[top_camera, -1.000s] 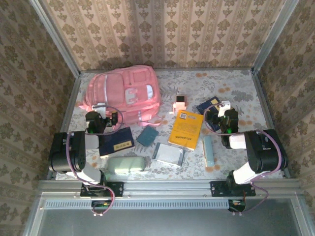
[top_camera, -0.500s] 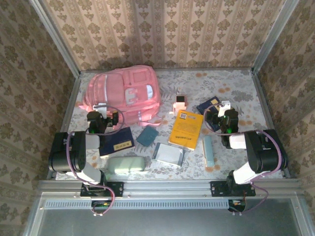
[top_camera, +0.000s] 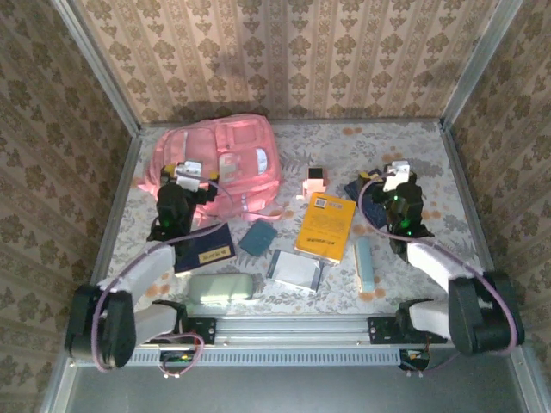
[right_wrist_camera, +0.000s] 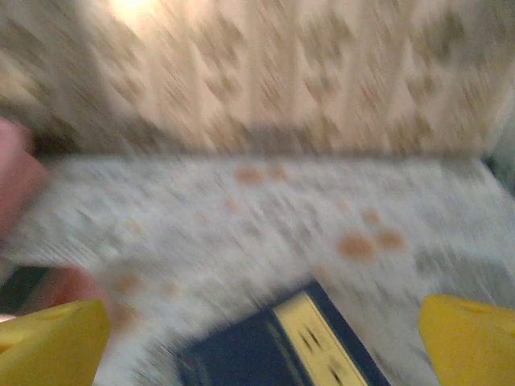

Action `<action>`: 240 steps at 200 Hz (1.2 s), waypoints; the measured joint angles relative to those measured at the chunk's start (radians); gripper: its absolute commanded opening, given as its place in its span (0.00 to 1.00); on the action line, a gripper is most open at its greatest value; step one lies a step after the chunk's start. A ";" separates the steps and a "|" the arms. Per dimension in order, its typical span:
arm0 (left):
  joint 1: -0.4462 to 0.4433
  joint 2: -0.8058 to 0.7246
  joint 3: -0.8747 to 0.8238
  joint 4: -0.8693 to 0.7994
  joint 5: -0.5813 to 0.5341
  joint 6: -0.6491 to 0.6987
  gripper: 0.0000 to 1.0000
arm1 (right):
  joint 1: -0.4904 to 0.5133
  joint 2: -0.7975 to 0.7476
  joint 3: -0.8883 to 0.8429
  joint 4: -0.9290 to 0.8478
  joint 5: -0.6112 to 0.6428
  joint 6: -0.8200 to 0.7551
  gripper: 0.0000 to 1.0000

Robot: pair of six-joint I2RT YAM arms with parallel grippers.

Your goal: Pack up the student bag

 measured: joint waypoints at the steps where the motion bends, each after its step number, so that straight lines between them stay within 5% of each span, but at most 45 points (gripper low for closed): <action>1: -0.003 -0.002 0.005 -0.005 -0.002 0.000 1.00 | 0.006 -0.005 0.002 -0.002 0.002 0.000 1.00; 19: -0.053 -0.018 0.163 -0.153 -0.072 -0.047 1.00 | 0.131 -0.094 0.101 -0.098 0.024 -0.002 1.00; 45: -0.017 0.078 0.537 -0.584 -0.179 -0.257 1.00 | 0.314 -0.166 0.288 -0.261 0.082 -0.015 1.00; 69: 0.139 0.204 0.754 -0.835 -0.119 -0.436 1.00 | 0.399 -0.211 0.460 -0.476 0.119 0.069 1.00; 108: 0.421 0.346 0.692 -1.028 0.090 -0.623 1.00 | 0.328 -0.335 0.471 -0.631 -0.014 0.263 0.99; 147: 0.501 0.504 0.695 -1.059 0.298 -0.638 0.97 | 0.306 -0.092 0.649 -0.847 -0.196 0.392 1.00; 188: 0.501 0.597 0.711 -0.995 0.496 -0.623 0.83 | 0.317 -0.056 0.590 -0.959 -0.373 0.445 0.94; 240: 0.510 0.732 0.767 -0.961 0.583 -0.612 0.72 | 0.317 -0.055 0.565 -0.967 -0.488 0.449 0.84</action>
